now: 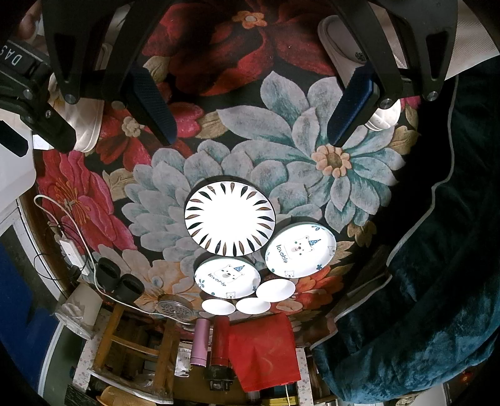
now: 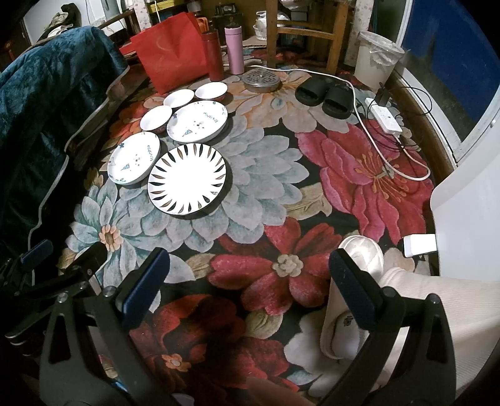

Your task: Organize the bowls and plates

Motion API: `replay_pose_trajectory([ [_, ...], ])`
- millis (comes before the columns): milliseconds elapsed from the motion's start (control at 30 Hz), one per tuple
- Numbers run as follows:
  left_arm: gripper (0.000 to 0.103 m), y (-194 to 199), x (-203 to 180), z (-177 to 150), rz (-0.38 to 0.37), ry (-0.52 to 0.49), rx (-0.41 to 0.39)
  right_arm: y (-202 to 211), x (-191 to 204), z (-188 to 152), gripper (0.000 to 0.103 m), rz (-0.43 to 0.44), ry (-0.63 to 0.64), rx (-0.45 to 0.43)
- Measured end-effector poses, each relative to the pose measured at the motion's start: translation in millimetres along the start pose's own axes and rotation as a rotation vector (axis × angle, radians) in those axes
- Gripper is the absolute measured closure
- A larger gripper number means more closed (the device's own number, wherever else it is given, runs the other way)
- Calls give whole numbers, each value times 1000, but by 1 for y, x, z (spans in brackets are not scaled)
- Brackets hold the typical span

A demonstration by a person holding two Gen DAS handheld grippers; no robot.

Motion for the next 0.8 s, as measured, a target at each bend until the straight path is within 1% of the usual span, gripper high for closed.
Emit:
replay_pose_trajectory([
  [67,5,0,0,0,1,0,2,-1,0,1,1,3,0,4],
  [167,5,-4,12,0,5,2,10,-3,1,-4,1,8,-6,12],
  [300,5,-13,10,0,6,13,24,-13,5,-4,1,14,-18,30],
  [400,5,-30,19,-2,4,30,50,-26,11,1,1,22,-30,50],
  [500,5,-47,25,0,-3,73,73,-41,15,8,1,27,-26,68],
  [600,5,-67,33,6,-42,140,72,-60,18,19,1,47,-34,85],
  [667,5,-82,37,14,-64,181,66,-79,21,29,1,74,-72,108],
  [733,5,-101,42,22,-52,198,70,-98,25,41,1,98,-107,117],
  [800,5,-124,48,28,-23,194,91,-119,30,51,1,108,-119,134],
])
Point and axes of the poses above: each gripper's, at about its wrist camera, not at the fingertips, and y roughly against the way its jaws point, x to its left, z to its top, the point moved 8 cm from there along -y, roughly the way its jaws point, and after that the axes turned 4 degrees about -z, right-handed, at the moved point
